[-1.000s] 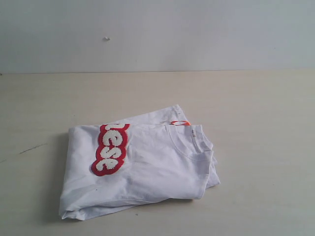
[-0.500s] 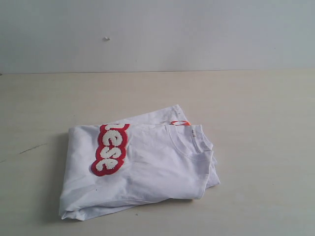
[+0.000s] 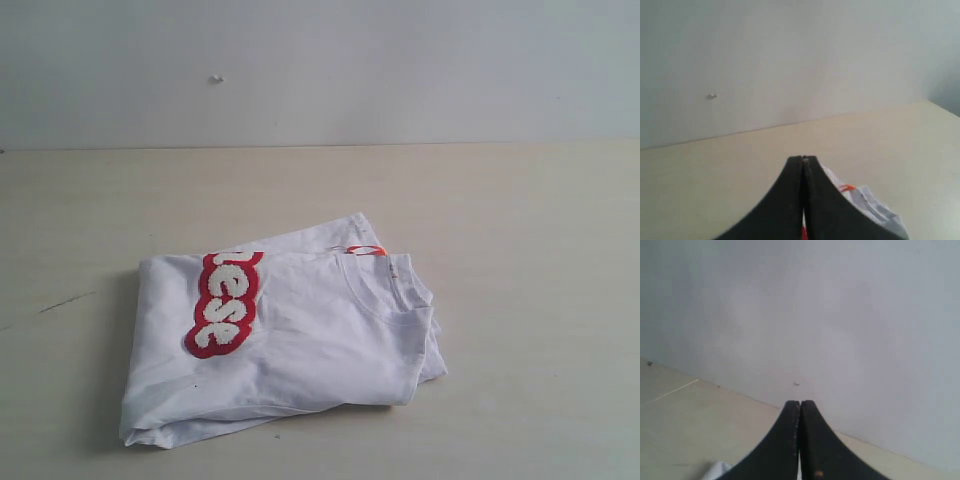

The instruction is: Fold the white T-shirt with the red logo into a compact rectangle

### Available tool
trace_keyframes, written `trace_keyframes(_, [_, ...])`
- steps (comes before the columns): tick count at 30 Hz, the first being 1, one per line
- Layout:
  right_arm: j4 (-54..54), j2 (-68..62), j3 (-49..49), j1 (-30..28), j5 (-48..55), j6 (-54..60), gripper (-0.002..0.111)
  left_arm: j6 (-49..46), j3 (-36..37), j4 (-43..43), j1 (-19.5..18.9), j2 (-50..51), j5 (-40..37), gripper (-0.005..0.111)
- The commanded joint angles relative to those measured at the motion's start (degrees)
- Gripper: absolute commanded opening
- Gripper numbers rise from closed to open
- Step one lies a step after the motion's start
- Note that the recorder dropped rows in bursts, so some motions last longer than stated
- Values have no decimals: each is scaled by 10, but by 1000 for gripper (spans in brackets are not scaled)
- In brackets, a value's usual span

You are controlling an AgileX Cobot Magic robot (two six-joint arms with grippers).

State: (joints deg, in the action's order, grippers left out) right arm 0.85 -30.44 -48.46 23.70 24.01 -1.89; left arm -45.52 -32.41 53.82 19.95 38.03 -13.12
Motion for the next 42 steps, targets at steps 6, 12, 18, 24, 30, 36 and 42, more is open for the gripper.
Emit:
trace_keyframes(6, [-5,96,58,-1,-81,11,0,-20,7,33,8,-8,-34,0])
trace_keyframes(12, [-5,93,59,-1,-75,11,0,-25,9,39,29,174,-142,0])
trace_keyframes(18, [-5,93,59,-1,-69,12,0,20,9,-54,166,371,-70,0])
trace_keyframes(24, [-5,93,59,-1,-64,12,0,51,6,-82,213,519,0,0])
trace_keyframes(30, [-3,93,59,-1,-57,14,0,51,-16,-86,189,589,80,0])
trace_keyframes(36, [-2,93,59,-1,-53,14,0,51,-54,-85,133,606,85,0])
trace_keyframes(42, [-2,93,59,-1,-49,15,0,48,-110,-85,137,646,48,0])
